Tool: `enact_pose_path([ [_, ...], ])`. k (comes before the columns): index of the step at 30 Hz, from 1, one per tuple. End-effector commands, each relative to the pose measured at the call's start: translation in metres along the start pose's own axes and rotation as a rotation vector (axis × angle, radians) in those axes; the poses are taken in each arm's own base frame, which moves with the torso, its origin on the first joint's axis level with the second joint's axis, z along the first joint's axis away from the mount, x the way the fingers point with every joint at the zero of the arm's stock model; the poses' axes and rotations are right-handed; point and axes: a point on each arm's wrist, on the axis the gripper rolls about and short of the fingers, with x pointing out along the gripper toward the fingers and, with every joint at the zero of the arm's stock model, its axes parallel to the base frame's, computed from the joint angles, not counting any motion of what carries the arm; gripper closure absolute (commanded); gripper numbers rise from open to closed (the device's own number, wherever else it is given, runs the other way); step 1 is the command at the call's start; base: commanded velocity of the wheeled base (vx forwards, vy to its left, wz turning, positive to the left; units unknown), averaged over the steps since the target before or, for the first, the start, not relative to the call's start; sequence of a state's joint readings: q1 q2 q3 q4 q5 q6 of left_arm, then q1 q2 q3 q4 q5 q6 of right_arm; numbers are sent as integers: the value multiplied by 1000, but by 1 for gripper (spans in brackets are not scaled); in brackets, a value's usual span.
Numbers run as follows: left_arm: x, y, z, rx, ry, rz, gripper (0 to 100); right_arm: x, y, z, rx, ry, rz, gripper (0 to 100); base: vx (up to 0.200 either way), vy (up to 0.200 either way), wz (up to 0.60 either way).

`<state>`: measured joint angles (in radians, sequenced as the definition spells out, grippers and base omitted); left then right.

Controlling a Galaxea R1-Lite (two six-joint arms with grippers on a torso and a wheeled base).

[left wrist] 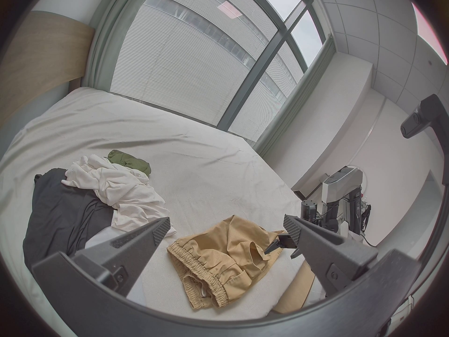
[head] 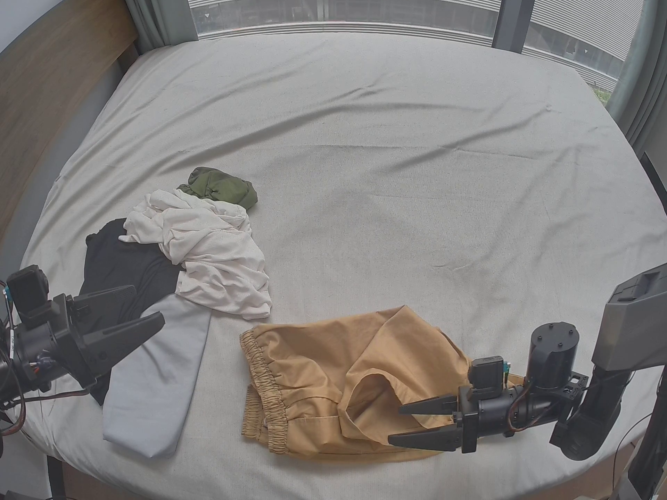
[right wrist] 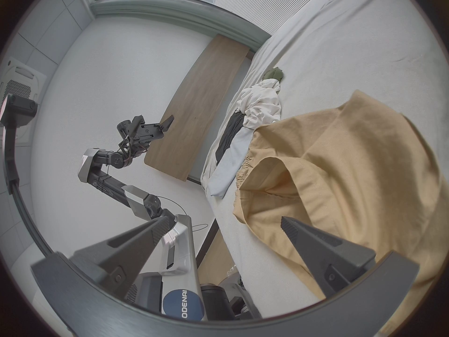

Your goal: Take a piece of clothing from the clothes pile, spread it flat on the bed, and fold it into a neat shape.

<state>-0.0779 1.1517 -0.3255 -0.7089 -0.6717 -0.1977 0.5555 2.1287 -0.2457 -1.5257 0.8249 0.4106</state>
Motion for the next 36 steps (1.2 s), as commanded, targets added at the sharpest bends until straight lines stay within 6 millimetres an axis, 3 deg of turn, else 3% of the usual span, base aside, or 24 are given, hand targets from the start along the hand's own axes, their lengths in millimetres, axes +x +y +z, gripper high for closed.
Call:
enact_pose_path([
  [1,1,0,1,2,-3,-1,0,23,-13,-1,-4,13,-1,0,0,0,0],
  [13,0,-2,2,6,-5,-16,0,63,-14,19,-8,55,14,0,0,0,0],
  [19,0,-2,2,9,-8,-19,0,70,-17,25,1,67,8,0,0,0,0],
  [28,0,-2,2,8,-6,-22,0,72,-25,18,19,86,-7,0,0,0,0],
  [29,0,-2,2,8,-6,-22,0,72,-26,18,21,86,-8,100,0,0,0],
  [36,0,-3,2,8,-9,-23,0,72,-32,14,32,94,-20,100,0,0,0],
])
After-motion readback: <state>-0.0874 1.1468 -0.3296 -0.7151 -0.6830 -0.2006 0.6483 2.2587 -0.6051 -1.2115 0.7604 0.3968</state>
